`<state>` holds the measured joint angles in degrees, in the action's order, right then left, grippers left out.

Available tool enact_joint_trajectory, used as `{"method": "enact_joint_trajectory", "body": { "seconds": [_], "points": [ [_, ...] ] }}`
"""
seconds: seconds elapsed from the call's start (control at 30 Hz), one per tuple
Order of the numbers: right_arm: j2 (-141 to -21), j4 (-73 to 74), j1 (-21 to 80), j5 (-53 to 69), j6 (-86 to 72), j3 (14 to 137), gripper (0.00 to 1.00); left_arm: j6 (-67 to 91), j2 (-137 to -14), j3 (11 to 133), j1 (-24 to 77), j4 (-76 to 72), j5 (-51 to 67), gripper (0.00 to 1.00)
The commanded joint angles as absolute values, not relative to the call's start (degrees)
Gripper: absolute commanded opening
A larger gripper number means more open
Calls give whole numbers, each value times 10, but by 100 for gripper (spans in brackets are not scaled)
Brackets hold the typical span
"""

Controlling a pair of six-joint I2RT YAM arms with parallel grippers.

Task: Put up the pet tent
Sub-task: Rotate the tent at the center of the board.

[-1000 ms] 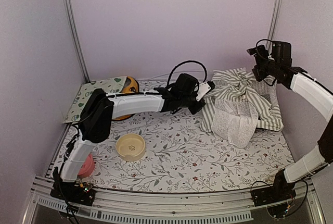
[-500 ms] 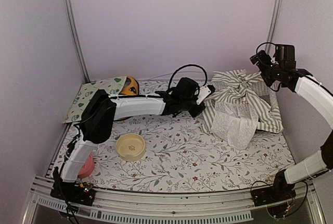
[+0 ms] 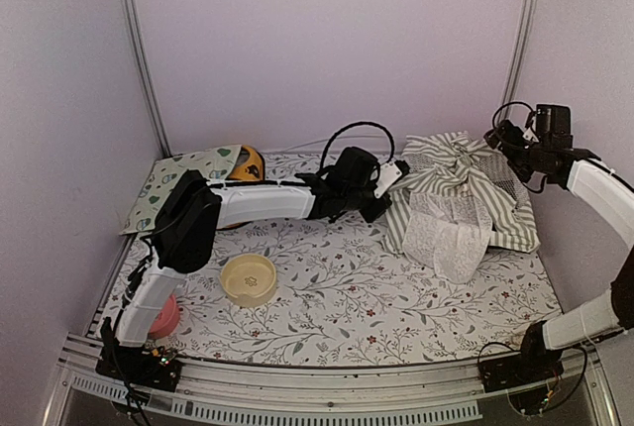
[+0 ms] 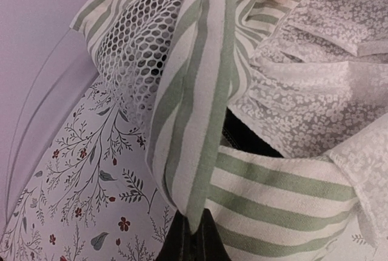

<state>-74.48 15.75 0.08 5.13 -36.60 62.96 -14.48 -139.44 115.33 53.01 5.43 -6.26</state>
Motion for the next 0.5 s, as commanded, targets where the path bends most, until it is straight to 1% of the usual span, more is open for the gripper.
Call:
{"method": "enact_joint_trajectory", "body": {
  "seconds": [0.0,0.07,0.3,0.37,0.47],
  "points": [
    [-768,83,6,174,-395,618,94,-120,-1391,1149,528,11,-78,0],
    [-776,57,23,181,-446,600,94,-116,-1393,1152,528,9,-76,0],
    [-809,-32,85,126,-590,561,97,-112,-1397,1154,529,6,-75,0],
    [-820,-41,90,96,-622,565,100,-112,-1396,1153,529,7,-76,0],
    [-835,-61,91,45,-670,569,99,-112,-1395,1151,528,6,-76,0]
  ]
}}
